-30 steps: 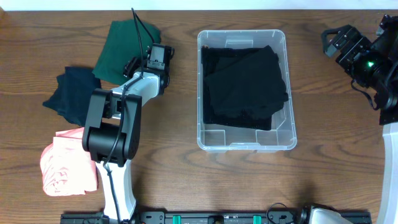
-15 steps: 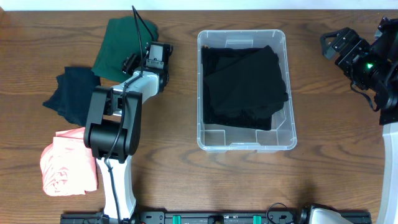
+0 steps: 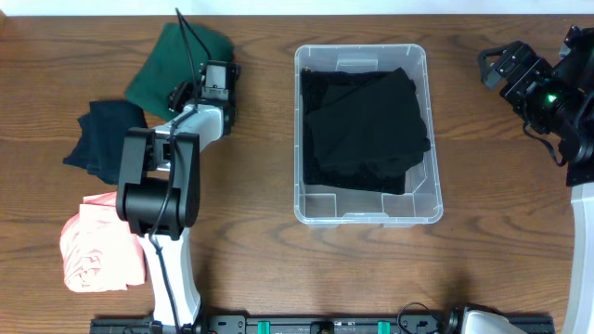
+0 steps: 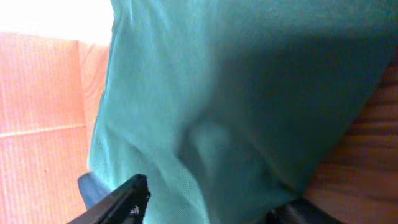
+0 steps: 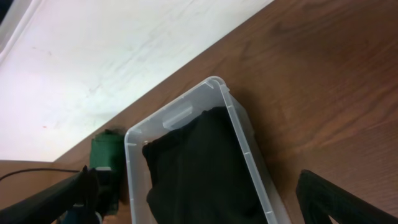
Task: Pack container
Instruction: 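Close the left gripper on the green cloth's edge and lift it, then carry the green cloth right over the bin with the left gripper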
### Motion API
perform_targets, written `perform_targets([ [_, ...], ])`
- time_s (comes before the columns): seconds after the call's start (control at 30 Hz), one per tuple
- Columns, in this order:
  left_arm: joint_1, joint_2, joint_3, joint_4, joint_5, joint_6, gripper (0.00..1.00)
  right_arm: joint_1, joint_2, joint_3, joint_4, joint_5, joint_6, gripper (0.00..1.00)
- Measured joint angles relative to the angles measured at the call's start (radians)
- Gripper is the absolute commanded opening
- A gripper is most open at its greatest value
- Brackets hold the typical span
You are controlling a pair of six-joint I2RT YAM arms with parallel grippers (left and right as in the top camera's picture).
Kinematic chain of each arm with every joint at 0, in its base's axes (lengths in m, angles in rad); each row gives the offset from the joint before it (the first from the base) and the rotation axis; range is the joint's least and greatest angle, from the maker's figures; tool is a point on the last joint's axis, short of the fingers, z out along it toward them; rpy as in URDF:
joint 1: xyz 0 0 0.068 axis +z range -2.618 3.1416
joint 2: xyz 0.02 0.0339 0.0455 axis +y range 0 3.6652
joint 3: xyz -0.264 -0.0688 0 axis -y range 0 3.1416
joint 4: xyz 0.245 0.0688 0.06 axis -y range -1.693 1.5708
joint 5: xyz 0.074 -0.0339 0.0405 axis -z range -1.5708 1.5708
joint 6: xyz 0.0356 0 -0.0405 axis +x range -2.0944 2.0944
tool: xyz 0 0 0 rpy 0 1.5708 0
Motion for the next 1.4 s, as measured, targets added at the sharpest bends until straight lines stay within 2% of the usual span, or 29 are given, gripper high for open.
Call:
perform_targets([
  [0.23, 0.011, -0.002, 0.002, 0.008, 0.052, 0.066, 0.50, 0.000, 0.000, 0.000, 0.000, 0.000, 0.000, 0.99],
  [0.37, 0.013, -0.001, 0.002, 0.017, 0.084, 0.092, 0.40, 0.000, 0.000, 0.000, 0.000, 0.000, 0.000, 0.99],
  [0.47, 0.014, 0.002, 0.001, 0.017, 0.100, 0.108, 0.30, 0.000, 0.000, 0.000, 0.000, 0.000, 0.000, 0.99],
  [0.57, 0.013, 0.006, 0.001, 0.011, 0.120, 0.117, 0.12, 0.000, 0.000, 0.000, 0.000, 0.000, 0.000, 0.99],
  [0.63, 0.012, 0.008, -0.001, 0.002, 0.133, 0.122, 0.06, 0.000, 0.000, 0.000, 0.000, 0.000, 0.000, 0.99],
  [1.03, 0.012, -0.003, -0.002, -0.026, 0.126, 0.090, 0.06, 0.000, 0.000, 0.000, 0.000, 0.000, 0.000, 0.99],
  [1.27, 0.013, -0.113, -0.053, -0.176, 0.174, -0.005, 0.06, 0.000, 0.000, 0.000, 0.000, 0.000, 0.000, 0.99],
  [1.4, 0.013, -0.248, -0.059, -0.265, 0.193, -0.066, 0.06, 0.000, 0.000, 0.000, 0.000, 0.000, 0.000, 0.99],
])
